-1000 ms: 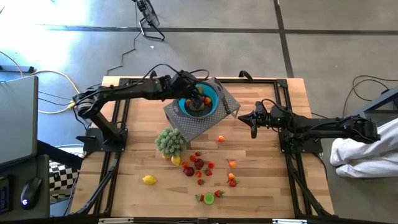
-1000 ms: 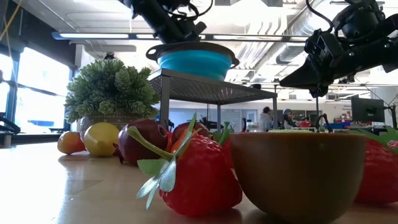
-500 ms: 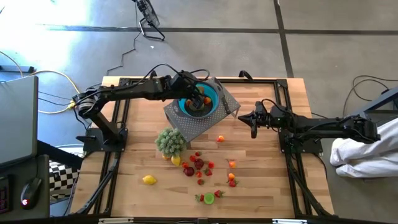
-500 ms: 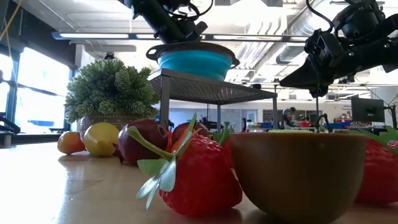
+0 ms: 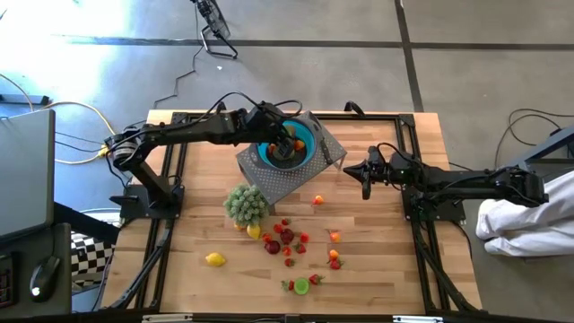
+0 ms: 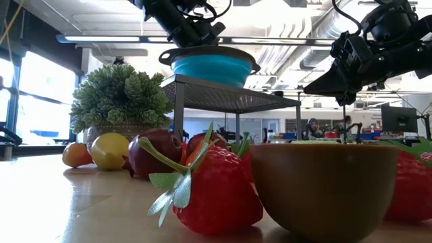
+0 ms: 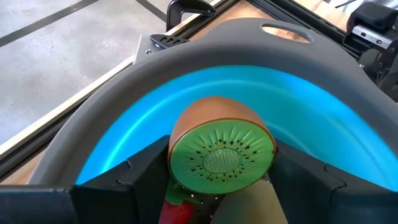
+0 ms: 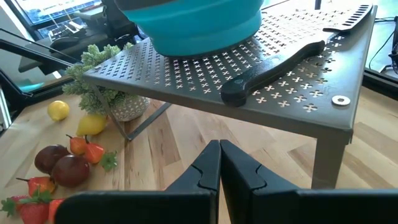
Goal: Pick & Place Fruit
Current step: Put the kiwi into the blue strainer bowl on the shelf, then put the pear into the blue strainer bowl on the shelf
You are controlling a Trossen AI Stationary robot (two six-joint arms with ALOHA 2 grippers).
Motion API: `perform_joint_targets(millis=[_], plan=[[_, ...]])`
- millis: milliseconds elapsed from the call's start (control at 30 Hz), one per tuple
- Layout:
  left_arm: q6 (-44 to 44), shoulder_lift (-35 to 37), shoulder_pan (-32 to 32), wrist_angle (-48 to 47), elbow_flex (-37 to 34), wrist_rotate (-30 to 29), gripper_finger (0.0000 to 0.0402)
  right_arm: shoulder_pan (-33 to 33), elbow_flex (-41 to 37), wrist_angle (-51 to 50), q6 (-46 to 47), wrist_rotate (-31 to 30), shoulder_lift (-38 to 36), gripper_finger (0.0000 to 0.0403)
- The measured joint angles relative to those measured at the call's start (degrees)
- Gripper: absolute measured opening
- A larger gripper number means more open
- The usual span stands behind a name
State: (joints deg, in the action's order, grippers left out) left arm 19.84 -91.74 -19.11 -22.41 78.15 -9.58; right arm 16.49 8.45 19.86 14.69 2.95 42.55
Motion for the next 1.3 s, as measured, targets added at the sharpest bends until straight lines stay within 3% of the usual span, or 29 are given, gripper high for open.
perform_joint_targets(millis=[733,1300], plan=[[-2.28,-0.02,0.0,3.74,-0.04,-0.07,0.0243,0.0,0.0,0.0,-1.46,0.2,-0.01,0.0002],[-2.87,-0.02,0.0,3.82,-0.04,-0.04,0.0294,0.0,0.0,-0.02,-1.46,0.2,0.01,0.0002]])
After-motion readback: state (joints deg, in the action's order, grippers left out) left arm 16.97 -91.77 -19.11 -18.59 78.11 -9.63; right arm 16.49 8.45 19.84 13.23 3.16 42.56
